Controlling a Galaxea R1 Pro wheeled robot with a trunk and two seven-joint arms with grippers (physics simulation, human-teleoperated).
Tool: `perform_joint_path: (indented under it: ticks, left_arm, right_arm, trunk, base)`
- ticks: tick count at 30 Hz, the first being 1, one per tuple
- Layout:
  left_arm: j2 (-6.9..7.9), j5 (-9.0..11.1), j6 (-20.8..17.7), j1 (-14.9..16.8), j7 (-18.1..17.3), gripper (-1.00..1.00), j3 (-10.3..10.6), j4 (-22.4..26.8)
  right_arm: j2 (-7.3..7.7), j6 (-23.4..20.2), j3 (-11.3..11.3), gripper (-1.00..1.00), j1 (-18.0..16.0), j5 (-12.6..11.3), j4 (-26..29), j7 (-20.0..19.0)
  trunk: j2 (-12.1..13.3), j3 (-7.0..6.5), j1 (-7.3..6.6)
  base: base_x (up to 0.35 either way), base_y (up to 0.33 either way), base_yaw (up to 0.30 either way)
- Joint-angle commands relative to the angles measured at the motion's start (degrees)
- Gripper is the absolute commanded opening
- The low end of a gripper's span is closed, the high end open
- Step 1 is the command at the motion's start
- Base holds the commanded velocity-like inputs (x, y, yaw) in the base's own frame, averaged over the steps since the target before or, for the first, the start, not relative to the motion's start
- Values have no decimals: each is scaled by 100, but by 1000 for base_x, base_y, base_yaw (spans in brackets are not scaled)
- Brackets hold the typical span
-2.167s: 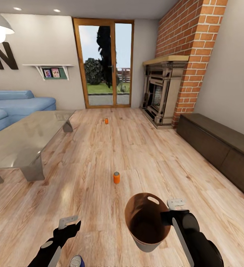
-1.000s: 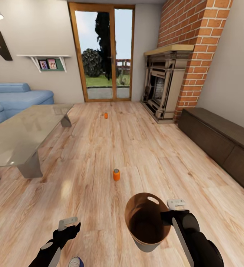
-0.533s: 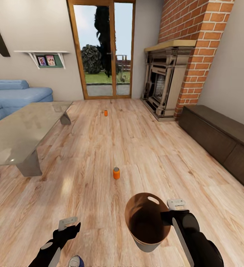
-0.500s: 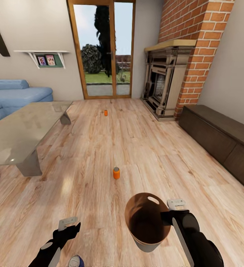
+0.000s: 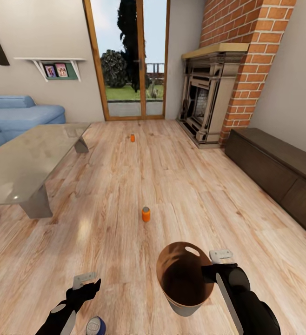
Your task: Put the three can of soda from the living room inside the tash can in the kitchen.
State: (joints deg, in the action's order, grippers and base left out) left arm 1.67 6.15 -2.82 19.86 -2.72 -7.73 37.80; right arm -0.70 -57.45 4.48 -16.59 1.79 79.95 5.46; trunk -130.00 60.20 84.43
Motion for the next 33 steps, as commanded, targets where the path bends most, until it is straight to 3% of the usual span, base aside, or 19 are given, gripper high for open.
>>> perform_joint_path:
  ticks: [1, 19, 29, 33]
  left_arm:
    - [0, 0, 0, 0, 0, 100, 0, 0]
    - [0, 0, 1, 0, 0, 100, 0, 0]
    - [0, 1, 1, 0, 0, 100, 0, 0]
    - [0, 1, 1, 0, 0, 100, -2, 0]
  right_arm:
    - [-1, 6, 1, -100, -2, -74, 2, -18]
    - [60, 6, -38, -100, -2, -77, 100, -25]
    - [279, -3, -50, -100, -119, -81, 346, -30]
    - [304, -3, -52, -100, -166, -82, 355, -29]
  trunk:
    - [0, 9, -1]
    - [0, 173, -1]
    - [0, 264, -1]
    - [0, 301, -1]
  base:
    - [0, 0, 0]
    - [0, 0, 0]
    - [0, 0, 0]
    - [0, 0, 0]
